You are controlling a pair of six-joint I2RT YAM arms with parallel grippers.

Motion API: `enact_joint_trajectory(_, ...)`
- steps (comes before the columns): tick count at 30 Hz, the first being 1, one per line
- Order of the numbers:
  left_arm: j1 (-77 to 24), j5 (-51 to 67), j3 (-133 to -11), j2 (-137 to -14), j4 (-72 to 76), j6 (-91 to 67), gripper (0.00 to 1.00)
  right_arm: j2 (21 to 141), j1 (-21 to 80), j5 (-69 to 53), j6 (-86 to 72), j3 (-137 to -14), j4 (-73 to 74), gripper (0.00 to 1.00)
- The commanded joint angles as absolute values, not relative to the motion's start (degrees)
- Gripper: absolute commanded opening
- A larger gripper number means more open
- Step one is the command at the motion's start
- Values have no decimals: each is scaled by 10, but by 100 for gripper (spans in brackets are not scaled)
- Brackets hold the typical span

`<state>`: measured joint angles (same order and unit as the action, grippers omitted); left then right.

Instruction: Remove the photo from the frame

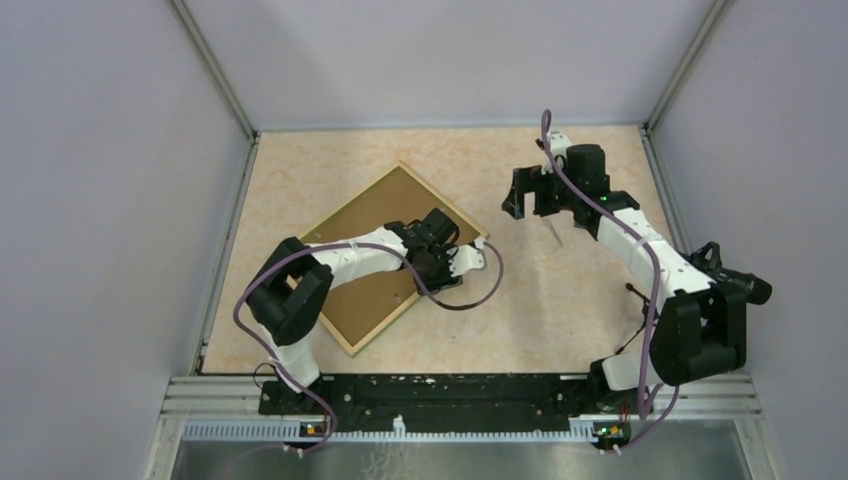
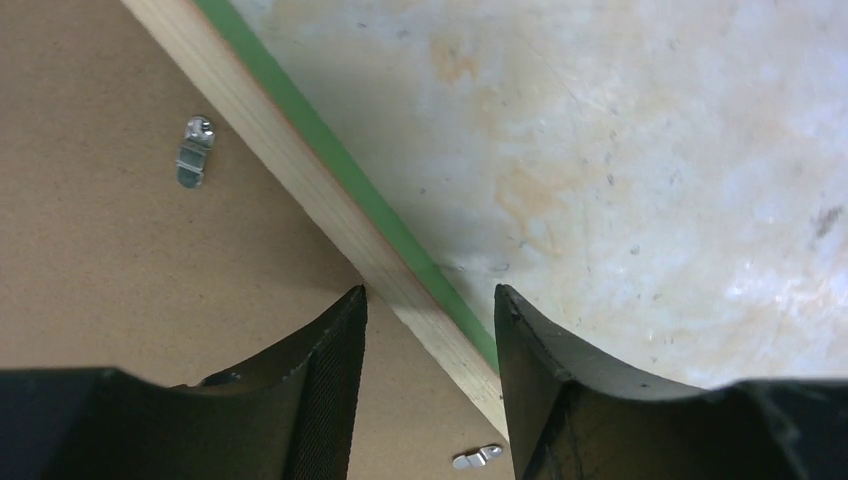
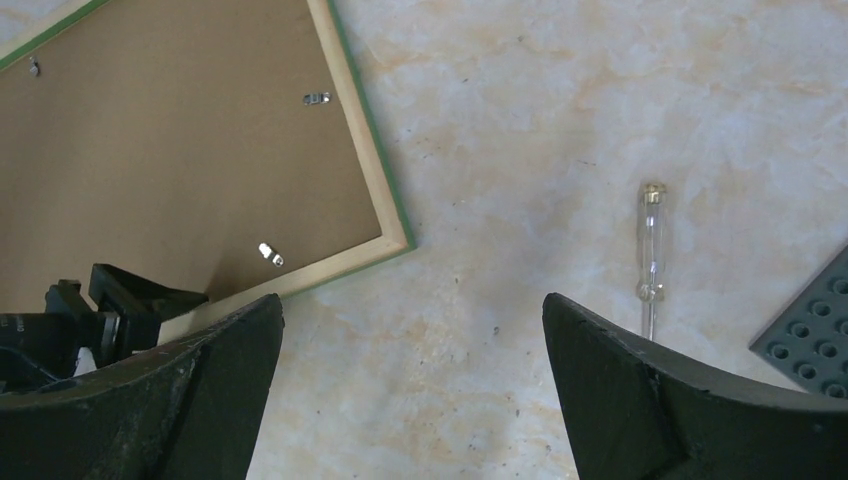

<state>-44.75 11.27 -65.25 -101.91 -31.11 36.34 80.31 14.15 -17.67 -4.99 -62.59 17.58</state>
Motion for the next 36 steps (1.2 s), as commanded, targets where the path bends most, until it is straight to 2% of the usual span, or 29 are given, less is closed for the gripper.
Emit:
enact_joint_trajectory(1,-447,57,-670,-1081,-319,243,55,816,145,-192,-71,-627,178,99)
enact_joint_trajectory(7,-447,83,-704,-1096,-356,173,40,826,145,-204,-110,-622,184,99)
enact_joint_trajectory(13,-443,155,-760,-1102,-376,116,6,855,145,-235,-175,-607,190,99)
enact_joint_trajectory(15,-439,180,-782,-1098,-379,100,0,867,145,-249,-196,-607,189,99)
enact_joint_trajectory(21,-415,216,-826,-1068,-360,72,0,899,145,-329,-278,-587,123,99)
enact_joint_trajectory(28,-392,227,-875,-1070,-367,63,0,939,145,-339,-311,-597,119,99)
enact_joint_trajectory(36,-372,262,-873,-1045,-353,71,0,986,144,-378,-384,-599,60,99)
